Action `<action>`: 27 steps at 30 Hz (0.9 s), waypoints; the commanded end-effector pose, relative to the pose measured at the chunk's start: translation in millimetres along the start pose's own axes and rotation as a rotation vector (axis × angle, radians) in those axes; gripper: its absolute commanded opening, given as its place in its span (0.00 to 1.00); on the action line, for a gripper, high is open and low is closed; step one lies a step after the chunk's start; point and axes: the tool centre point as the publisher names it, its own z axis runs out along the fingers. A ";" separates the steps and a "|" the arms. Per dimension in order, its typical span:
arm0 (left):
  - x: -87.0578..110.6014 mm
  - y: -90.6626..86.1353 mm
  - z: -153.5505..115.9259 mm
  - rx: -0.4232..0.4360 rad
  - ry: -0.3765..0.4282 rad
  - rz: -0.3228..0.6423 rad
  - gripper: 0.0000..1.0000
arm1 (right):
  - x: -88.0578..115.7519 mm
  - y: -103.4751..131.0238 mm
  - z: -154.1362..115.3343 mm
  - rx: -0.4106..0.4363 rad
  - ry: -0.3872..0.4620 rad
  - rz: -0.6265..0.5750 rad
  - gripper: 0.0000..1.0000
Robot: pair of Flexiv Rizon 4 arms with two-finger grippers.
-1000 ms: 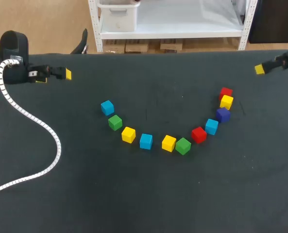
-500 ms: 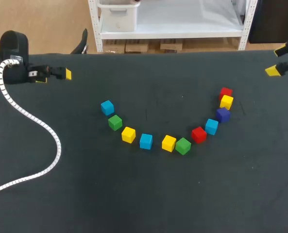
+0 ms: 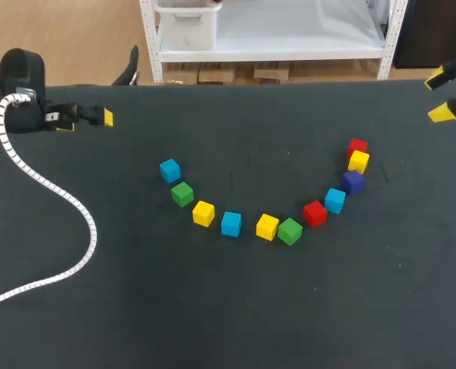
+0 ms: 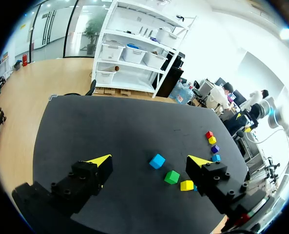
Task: Place the blue cubes, place green cubes on the blue cubes, place the yellow cubes on the green cubes, then place the red cubes on the yellow cubes, and place purple cube on the red cubes.
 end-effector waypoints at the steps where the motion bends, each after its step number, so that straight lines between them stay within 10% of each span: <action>1: 0.1 0.5 -0.1 0.000 0.000 0.000 1.00 | -10.0 -6.4 10.8 -0.250 0.050 -0.233 1.00; 15: 0.1 0.5 -0.1 0.000 0.000 0.000 1.00 | 4.0 -7.7 14.1 -0.359 -0.035 -0.608 1.00; 27: 0.1 0.5 -0.1 0.000 0.000 0.000 1.00 | 27.6 -18.3 22.3 -0.260 -0.035 -0.546 1.00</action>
